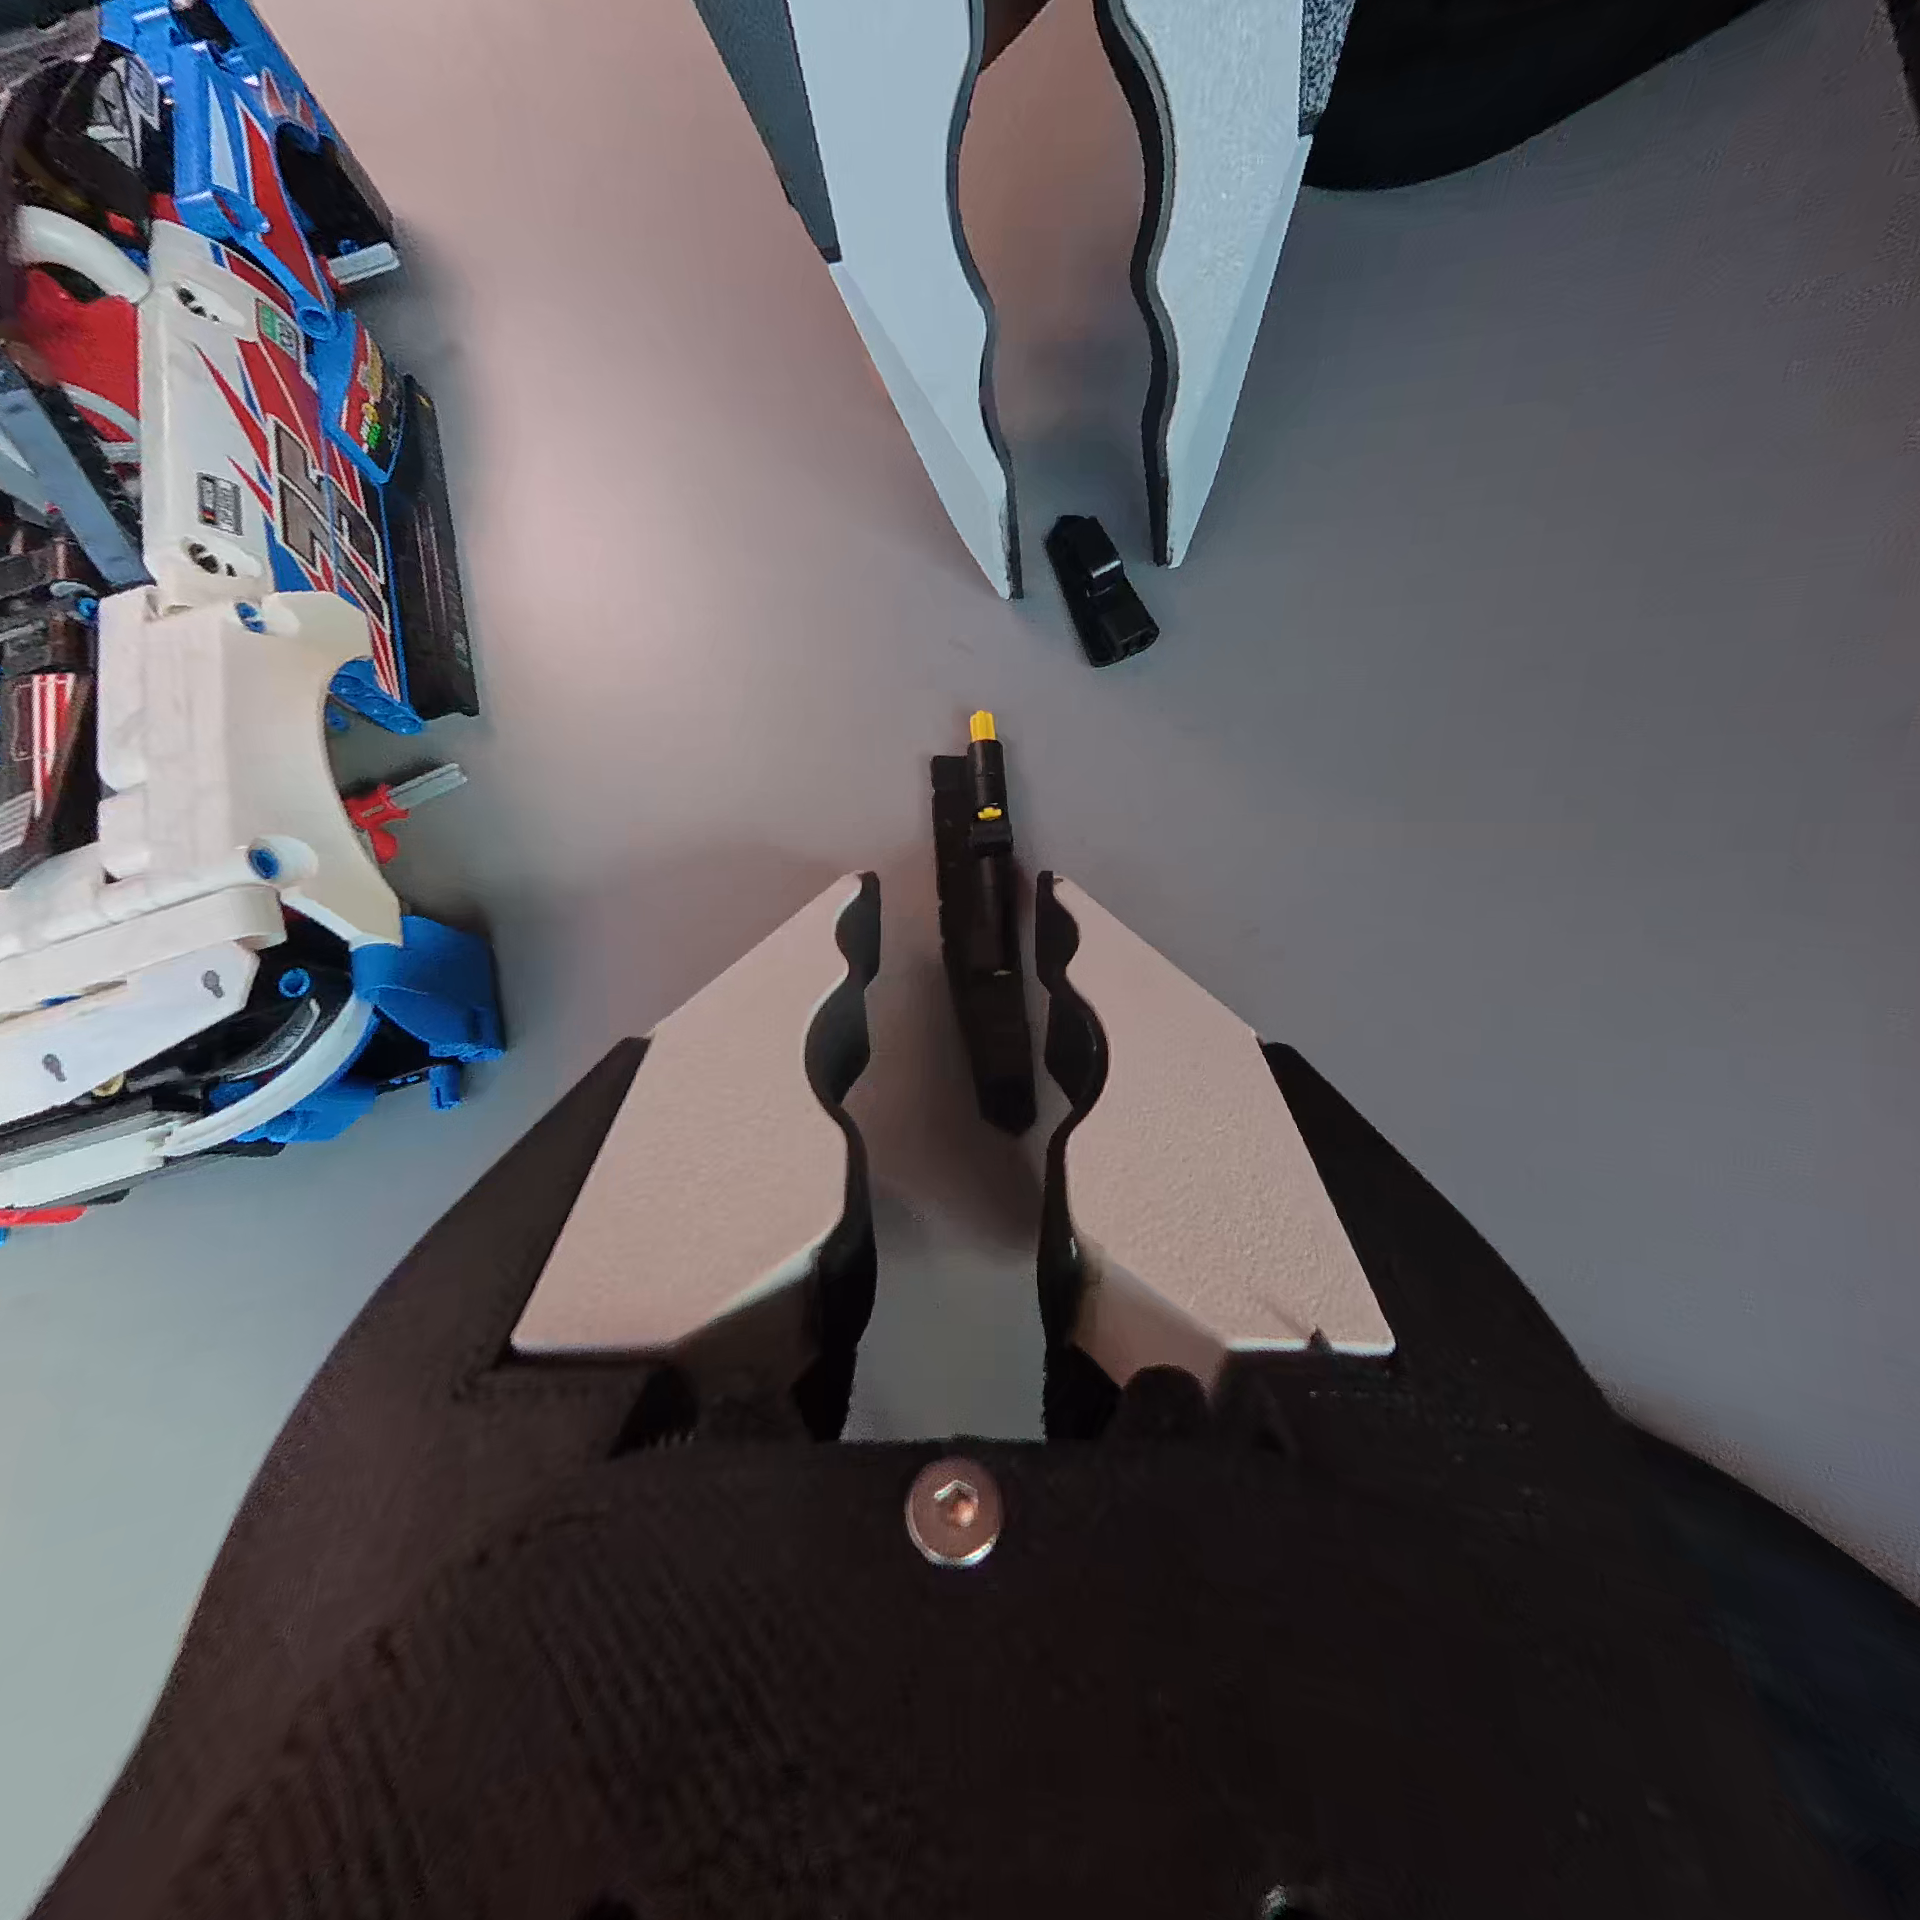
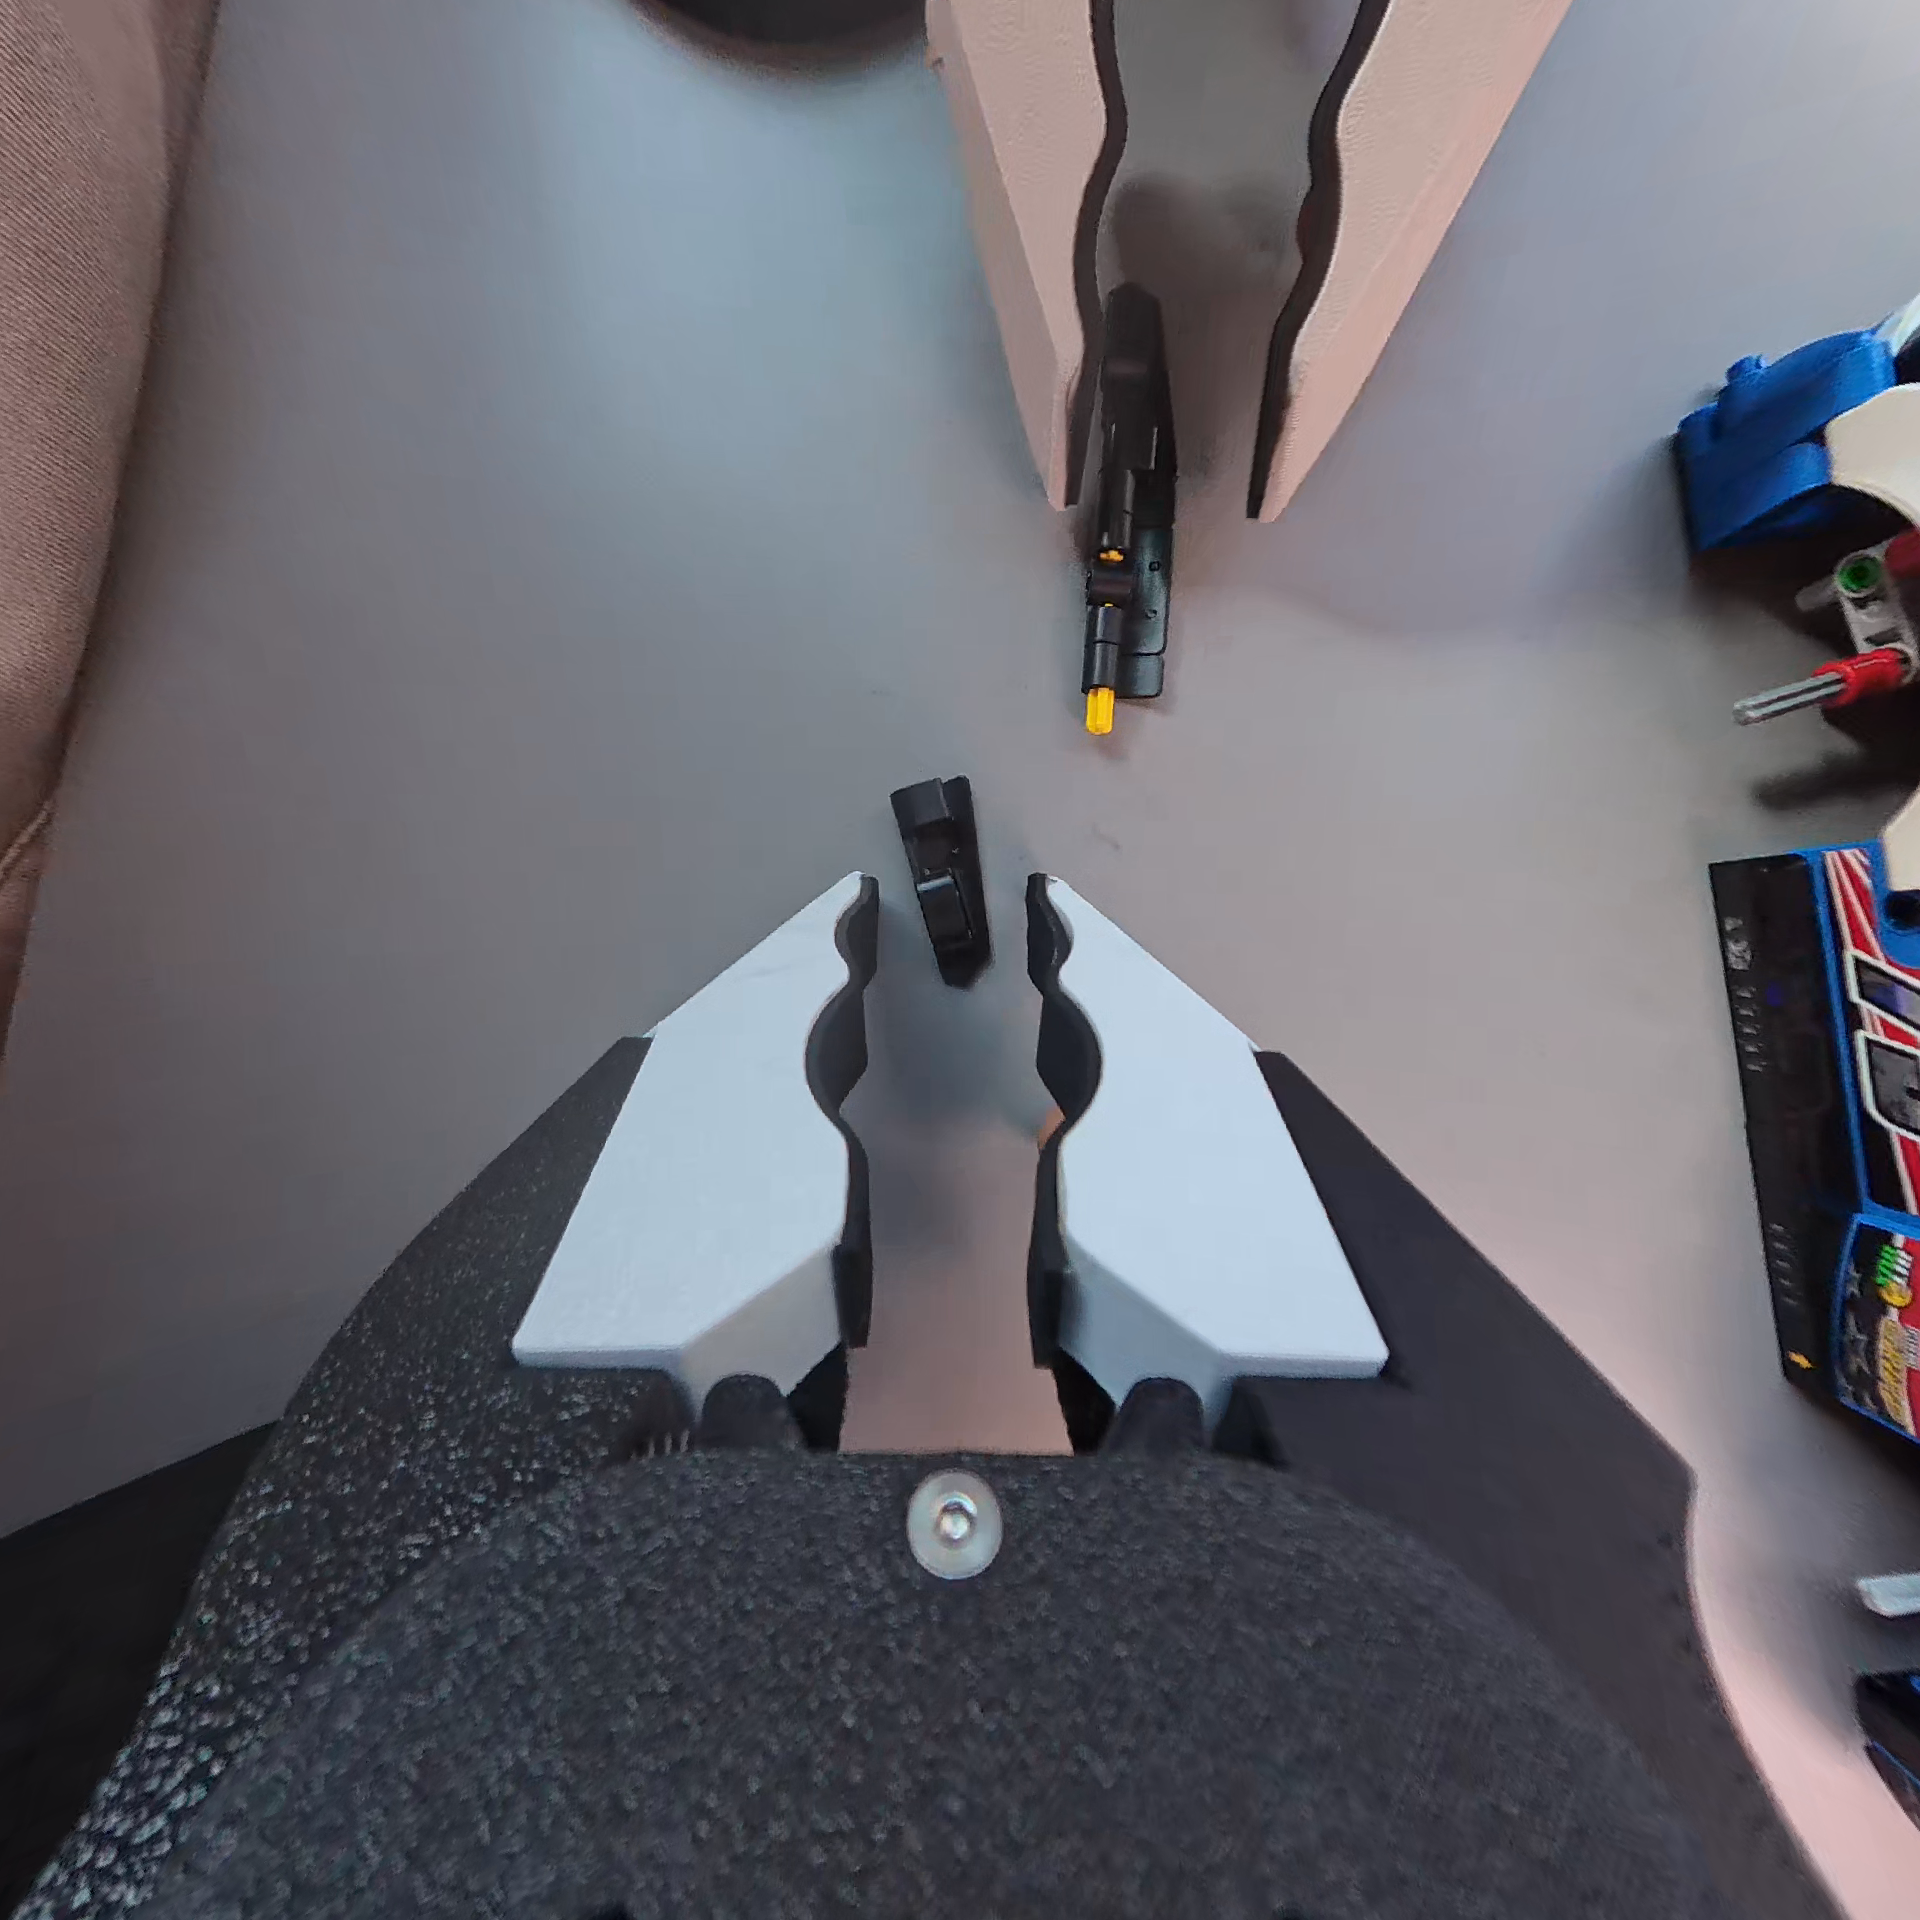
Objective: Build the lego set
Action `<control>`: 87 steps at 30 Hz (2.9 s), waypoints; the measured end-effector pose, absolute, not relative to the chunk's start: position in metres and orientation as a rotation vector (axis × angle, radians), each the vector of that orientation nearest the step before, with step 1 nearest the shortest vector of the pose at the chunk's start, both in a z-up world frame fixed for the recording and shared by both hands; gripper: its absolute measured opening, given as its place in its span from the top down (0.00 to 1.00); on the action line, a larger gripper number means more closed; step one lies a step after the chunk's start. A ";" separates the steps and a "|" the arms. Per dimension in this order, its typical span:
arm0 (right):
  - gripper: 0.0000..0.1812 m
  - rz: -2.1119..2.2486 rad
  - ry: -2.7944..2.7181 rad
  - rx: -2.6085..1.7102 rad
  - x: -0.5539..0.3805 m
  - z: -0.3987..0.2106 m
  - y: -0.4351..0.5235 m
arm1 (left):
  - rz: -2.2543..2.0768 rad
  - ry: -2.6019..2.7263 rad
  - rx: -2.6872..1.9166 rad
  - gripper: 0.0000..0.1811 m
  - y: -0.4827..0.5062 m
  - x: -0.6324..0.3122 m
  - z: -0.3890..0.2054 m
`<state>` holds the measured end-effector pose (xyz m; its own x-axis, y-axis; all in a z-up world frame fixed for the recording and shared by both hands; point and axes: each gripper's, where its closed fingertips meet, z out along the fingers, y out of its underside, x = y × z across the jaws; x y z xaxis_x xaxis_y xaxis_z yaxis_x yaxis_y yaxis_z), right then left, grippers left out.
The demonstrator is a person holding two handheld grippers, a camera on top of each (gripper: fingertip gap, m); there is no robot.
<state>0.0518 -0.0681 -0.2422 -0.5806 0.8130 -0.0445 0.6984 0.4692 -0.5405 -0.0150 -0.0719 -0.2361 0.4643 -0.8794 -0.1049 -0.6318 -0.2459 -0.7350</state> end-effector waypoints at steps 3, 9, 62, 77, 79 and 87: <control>0.88 0.718 -2.471 -1.286 0.050 -0.243 -0.067 | -0.399 1.266 -1.996 0.85 -0.072 -0.016 -0.240; 0.94 0.724 -2.407 -1.290 0.049 -0.243 -0.072 | -0.427 1.258 -2.024 0.93 -0.075 -0.013 -0.241; 0.95 0.536 -2.167 -1.680 0.043 -0.243 -0.059 | -0.289 1.308 -1.932 0.97 -0.078 0.009 -0.241; 0.95 0.590 -2.190 -1.636 0.039 -0.243 -0.063 | -0.301 1.345 -1.887 0.97 -0.081 0.014 -0.241; 0.95 0.601 -2.178 -1.624 0.039 -0.243 -0.063 | -0.300 1.345 -1.884 0.97 -0.081 0.014 -0.241; 0.95 0.631 -2.160 -1.581 0.039 -0.242 -0.064 | -0.309 1.368 -1.853 0.97 -0.081 0.016 -0.241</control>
